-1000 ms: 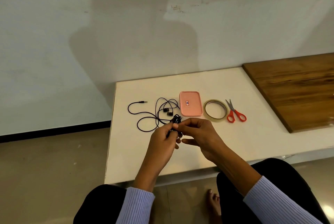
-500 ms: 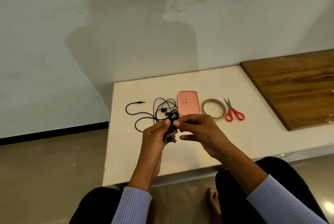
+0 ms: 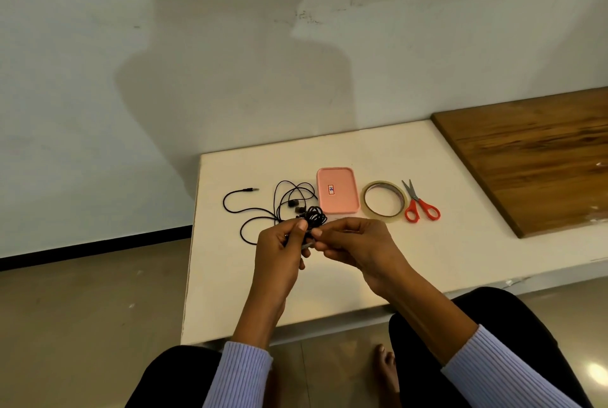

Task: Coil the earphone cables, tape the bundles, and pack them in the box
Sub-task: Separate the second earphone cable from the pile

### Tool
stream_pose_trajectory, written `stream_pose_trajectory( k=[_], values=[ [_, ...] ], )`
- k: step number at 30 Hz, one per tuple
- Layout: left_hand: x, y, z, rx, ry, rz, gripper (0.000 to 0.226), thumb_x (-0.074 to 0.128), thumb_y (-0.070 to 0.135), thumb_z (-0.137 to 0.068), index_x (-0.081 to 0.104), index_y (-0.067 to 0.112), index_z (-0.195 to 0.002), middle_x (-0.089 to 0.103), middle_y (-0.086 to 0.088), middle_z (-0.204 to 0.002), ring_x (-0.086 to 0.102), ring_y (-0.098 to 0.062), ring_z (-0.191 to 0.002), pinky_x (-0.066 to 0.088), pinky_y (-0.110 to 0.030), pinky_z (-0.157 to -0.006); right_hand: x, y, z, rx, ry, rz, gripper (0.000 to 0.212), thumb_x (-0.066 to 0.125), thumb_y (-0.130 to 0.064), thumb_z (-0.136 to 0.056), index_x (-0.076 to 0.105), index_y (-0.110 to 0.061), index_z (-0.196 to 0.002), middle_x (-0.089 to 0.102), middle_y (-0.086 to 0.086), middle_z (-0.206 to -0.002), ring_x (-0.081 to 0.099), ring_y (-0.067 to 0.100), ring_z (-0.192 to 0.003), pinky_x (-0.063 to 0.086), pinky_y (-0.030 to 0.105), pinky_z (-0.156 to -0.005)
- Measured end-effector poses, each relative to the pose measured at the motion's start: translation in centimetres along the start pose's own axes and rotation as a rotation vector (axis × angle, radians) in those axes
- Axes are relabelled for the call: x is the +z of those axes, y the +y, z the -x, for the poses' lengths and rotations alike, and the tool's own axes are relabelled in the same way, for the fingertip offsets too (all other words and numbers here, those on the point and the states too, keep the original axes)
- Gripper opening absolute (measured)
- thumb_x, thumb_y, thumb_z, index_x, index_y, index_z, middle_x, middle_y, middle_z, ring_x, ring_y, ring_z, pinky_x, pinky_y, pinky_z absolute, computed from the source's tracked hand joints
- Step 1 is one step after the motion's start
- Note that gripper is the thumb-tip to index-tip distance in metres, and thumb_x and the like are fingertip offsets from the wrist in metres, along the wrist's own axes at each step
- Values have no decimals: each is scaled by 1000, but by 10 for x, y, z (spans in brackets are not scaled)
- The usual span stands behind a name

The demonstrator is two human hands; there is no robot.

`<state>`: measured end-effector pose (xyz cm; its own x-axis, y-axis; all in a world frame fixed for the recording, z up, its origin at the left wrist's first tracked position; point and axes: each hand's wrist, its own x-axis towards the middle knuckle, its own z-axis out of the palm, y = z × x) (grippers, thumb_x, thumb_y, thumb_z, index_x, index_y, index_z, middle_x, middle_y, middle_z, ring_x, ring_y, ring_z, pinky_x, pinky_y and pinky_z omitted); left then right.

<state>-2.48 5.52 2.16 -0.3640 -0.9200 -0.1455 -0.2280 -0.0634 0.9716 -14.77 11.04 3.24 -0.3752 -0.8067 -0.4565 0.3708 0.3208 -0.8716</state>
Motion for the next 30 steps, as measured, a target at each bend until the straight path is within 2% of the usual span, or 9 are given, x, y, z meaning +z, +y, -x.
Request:
stream_pose_trajectory(
  k=[5,12,15,17,19,21,24,27,30],
  values=[
    [-5,5,2,-66,-56,78,25,48,18,-98,70,10,-89,60,10,-56,50,0,-54,43,-18,-50,-7,-7,-4,145,-139,56,17,75,-14,-76,71,-5,-90,70,5,-75,68,8,-66,52,18,-59],
    [-12,11,5,-146,-168,249,24,48,21,-97,70,11,-95,59,1,-61,51,-10,-57,46,-21,-54,-9,-7,-7,167,-342,6,22,66,-16,-84,69,-8,-104,65,-2,-87,60,5,-80,50,18,-66],
    [-13,16,8,-119,-238,253,24,47,22,-97,67,25,-109,60,1,-62,53,-10,-58,47,-21,-54,-9,-6,-8,157,-425,-54,31,66,-20,-78,66,-7,-106,64,1,-85,58,8,-80,46,18,-65],
    [-14,19,9,-130,-287,299,29,46,20,-97,61,39,-113,59,2,-60,55,-8,-56,47,-21,-52,-9,-6,-8,169,-512,-96,22,62,-18,-81,65,-9,-101,63,1,-77,59,11,-76,44,17,-63],
    [-16,21,10,-156,-329,356,30,47,20,-96,60,42,-111,59,0,-60,55,-10,-54,46,-21,-50,-10,-6,-7,170,-568,-119,12,58,-16,-84,65,-11,-91,63,1,-72,59,13,-74,42,18,-61],
    [-19,22,10,-196,-357,403,24,49,22,-94,61,31,-113,61,-4,-63,55,-14,-53,46,-22,-49,-10,-5,-8,143,-568,-110,9,59,-16,-84,65,-10,-81,62,0,-70,58,14,-71,42,18,-62],
    [-22,19,8,-275,-346,408,25,52,29,-89,65,10,-99,69,-10,-74,61,-17,-55,49,-23,-50,-7,-2,-9,114,-493,-62,9,64,-20,-80,64,-10,-79,59,-3,-65,54,10,-68,43,20,-66],
    [-21,13,6,-352,-265,320,30,53,32,-92,65,7,-103,74,-14,-83,68,-20,-62,54,-25,-54,-6,1,-11,114,-373,9,16,69,-24,-74,68,-11,-83,63,0,-73,55,11,-77,43,25,-76],
    [-18,9,5,-377,-128,220,34,60,36,-88,62,7,-104,74,-14,-82,71,-21,-63,55,-26,-52,-5,4,-11,112,-304,43,8,68,-19,-81,69,-12,-83,65,2,-82,58,8,-77,44,22,-73]
  ],
)
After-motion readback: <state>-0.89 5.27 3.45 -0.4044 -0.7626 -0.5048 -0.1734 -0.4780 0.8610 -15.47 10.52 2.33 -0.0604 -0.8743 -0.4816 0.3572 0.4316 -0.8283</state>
